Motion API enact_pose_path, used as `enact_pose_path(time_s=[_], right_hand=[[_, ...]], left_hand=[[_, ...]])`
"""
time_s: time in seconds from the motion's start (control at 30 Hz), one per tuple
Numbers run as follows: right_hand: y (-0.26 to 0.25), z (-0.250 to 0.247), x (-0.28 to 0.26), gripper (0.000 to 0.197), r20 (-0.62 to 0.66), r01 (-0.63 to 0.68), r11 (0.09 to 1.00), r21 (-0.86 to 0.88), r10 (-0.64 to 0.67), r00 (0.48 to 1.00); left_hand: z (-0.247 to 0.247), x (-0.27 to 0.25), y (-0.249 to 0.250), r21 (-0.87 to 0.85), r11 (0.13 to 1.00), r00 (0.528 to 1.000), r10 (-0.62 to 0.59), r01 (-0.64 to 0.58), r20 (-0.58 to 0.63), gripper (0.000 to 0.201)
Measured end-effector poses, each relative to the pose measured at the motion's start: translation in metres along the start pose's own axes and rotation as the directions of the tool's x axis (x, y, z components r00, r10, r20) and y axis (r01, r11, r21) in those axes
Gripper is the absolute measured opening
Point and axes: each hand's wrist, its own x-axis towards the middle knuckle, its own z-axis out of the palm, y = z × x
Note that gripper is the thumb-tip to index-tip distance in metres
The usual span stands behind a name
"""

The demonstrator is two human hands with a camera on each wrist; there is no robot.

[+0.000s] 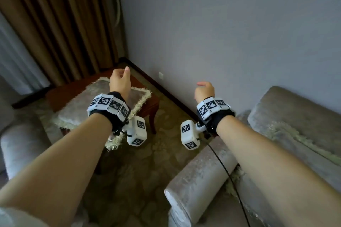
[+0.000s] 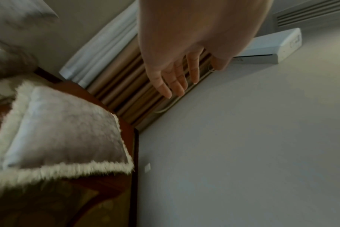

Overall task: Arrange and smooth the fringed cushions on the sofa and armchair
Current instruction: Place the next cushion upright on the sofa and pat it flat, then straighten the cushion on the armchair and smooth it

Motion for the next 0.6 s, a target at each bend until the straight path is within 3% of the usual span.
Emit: enact_pose_path(time_s=[0.33, 0.6], right_hand=[[0.005, 0.213, 0.028, 0.038, 0.202, -0.042, 0.990, -0.138, 0.069, 0.977], [0.060, 0.352, 0.089, 0.031, 0.344, -0.190, 0.912, -0.363, 0.321, 0.882]], left_hand=[[-0.113, 0.121, -0.089, 0.032, 0.990, 0.980, -0.128, 0.135, -0.151, 0.041], [-0.149, 0.198, -0.180, 0.092, 0.949, 0.922, -0.266, 0.302, -0.283, 0.039]])
